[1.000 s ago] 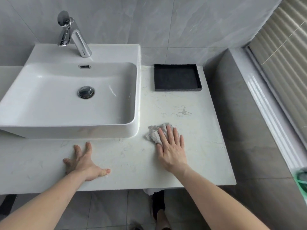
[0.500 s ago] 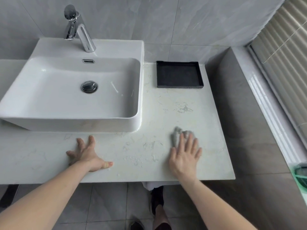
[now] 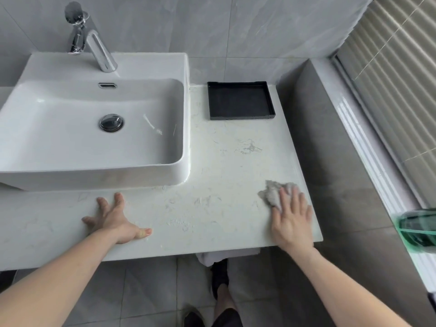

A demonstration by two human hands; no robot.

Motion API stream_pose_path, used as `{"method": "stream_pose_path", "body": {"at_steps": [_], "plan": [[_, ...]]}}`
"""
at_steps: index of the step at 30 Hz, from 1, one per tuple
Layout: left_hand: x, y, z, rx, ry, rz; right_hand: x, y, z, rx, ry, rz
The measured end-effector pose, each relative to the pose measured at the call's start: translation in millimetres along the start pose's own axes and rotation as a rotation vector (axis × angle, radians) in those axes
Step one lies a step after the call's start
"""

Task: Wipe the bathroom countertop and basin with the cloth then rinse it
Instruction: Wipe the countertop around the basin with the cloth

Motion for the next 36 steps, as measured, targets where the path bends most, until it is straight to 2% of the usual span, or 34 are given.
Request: {"method": "stream_pose_path", "body": {"at_steps": [4, 9, 16, 21, 26, 29, 33, 36], "plan": [[1.0, 1.2, -1.3, -0.007, -0.003, -0.007, 8.5, 41.0, 5.0, -0.088, 0.04, 0.082], [1.5, 1.1, -0.8, 0.002, -0.012, -0.006, 3.5, 18.4, -7.7, -0.175, 0.106, 0.068], [0.6, 1.9, -0.8, 0.003, -0.021, -0.019, -2.8, -71.9, -32.0, 0.171, 0.062, 0.086], [0.1, -0.6, 5.5, -0.002, -0.015, 0.003, -5.8, -46.9, -20.5, 0.273, -0.05, -0.098], [-0.6, 0.0, 8.0, -0.008, -0.017, 0.043, 2.7, 25.0, -14.1, 0.108, -0.031, -0.088], [0.3, 2.2, 5.9, -0.004, -0.02, 0.042, 2.5, 41.3, -16.6, -0.009, -0.011, -0.045], [-0.4, 1.2, 5.8, 0.003, -0.036, 0.027, -6.3, -0.2, -40.3, -0.098, 0.038, -0.046], [1.1, 1.7, 6.2, 0.008, -0.035, 0.033, -16.6, -61.4, -61.1, -0.014, -0.015, -0.017]]}}
Point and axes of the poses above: each hand's wrist, its own z-axis towards the middle knuckle, its own x-axis out of the back of the hand, y = z × x, the point moved 8 cm from there along z, towards the middle knuckle, and after that the axes turned 6 degrees about -z, right-handed, at the moved point
